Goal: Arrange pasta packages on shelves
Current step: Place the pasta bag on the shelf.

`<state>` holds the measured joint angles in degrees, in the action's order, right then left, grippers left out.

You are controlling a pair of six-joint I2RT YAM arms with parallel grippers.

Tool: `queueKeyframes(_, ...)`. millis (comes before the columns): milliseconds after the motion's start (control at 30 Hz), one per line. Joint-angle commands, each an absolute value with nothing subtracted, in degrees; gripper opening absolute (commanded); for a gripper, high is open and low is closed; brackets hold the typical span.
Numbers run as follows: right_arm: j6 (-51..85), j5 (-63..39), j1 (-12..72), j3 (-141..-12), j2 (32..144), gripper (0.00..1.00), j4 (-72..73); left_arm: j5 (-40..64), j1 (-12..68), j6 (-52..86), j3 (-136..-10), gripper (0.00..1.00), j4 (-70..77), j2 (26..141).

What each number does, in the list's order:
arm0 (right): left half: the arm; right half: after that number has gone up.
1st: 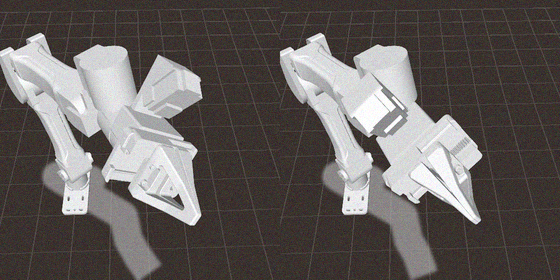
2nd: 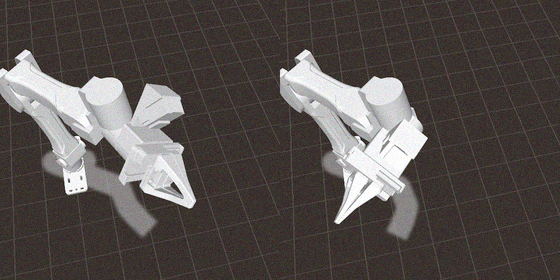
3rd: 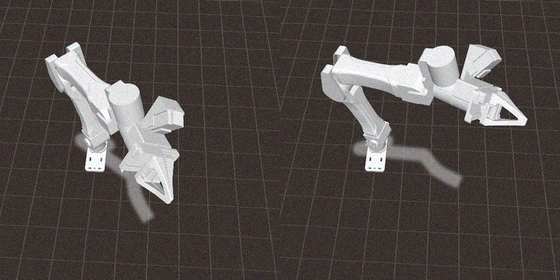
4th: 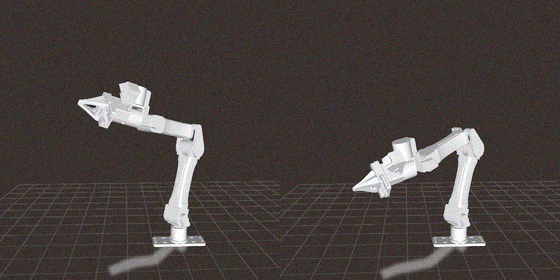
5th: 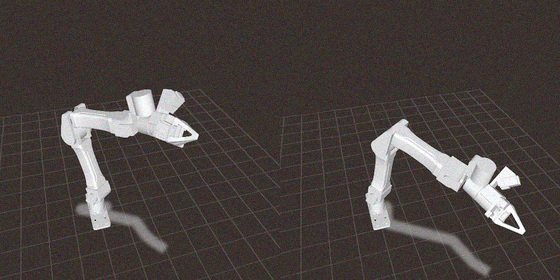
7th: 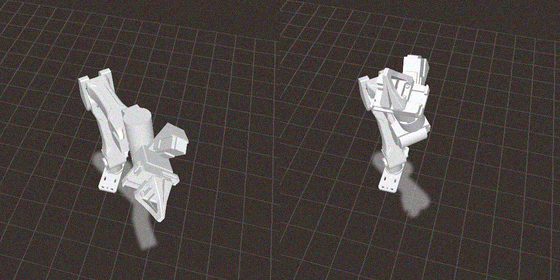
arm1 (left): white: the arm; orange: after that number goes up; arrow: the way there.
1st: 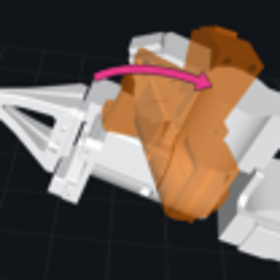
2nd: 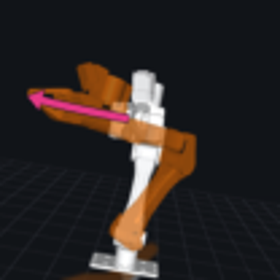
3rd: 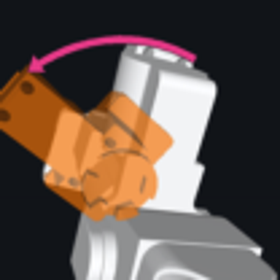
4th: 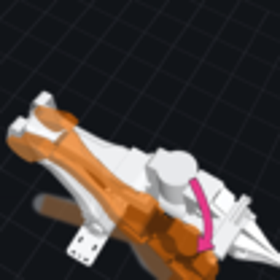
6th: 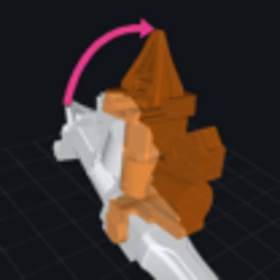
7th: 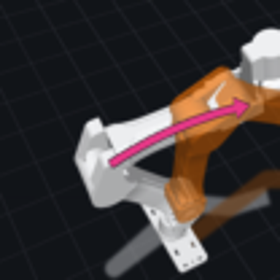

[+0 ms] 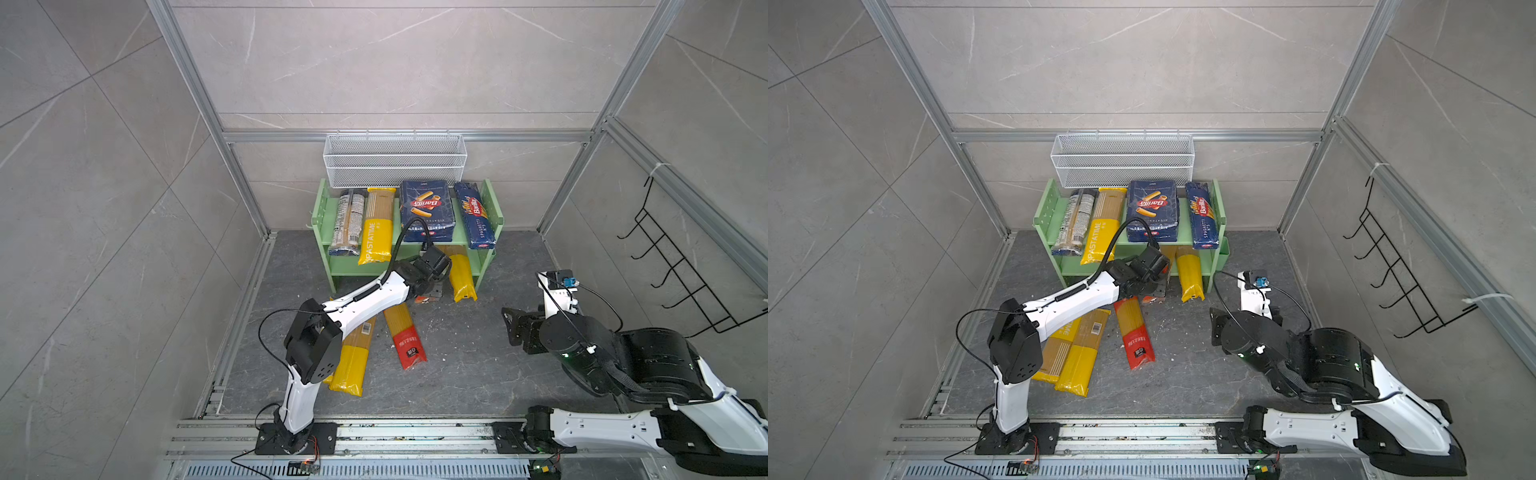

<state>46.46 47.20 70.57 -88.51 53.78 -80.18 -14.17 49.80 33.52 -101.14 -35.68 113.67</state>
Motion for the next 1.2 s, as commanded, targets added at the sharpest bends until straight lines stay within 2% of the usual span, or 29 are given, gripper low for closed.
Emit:
queueKeyframes(0,45.6,48.4,70.4,-89.8,54.1,0.84,-81.6,-13.7,48.2,34.7,-101.6,0.51,-30.2,110.8)
queueKeyframes(467,45.8,48.0,70.4,-88.4,55.3,0.84,-79.7,-9.6,49.2,36.8,-90.7,0.51,-26.6,102.9)
queueKeyframes(833,46.4,47.2,70.4,-87.1,57.1,0.84,-77.2,-9.7,50.6,35.5,-85.1,0.56,-26.0,97.8)
queueKeyframes(1167,45.3,46.8,70.3,-87.6,60.8,0.84,-73.6,-8.8,50.8,37.5,-73.9,0.6,-25.9,87.8)
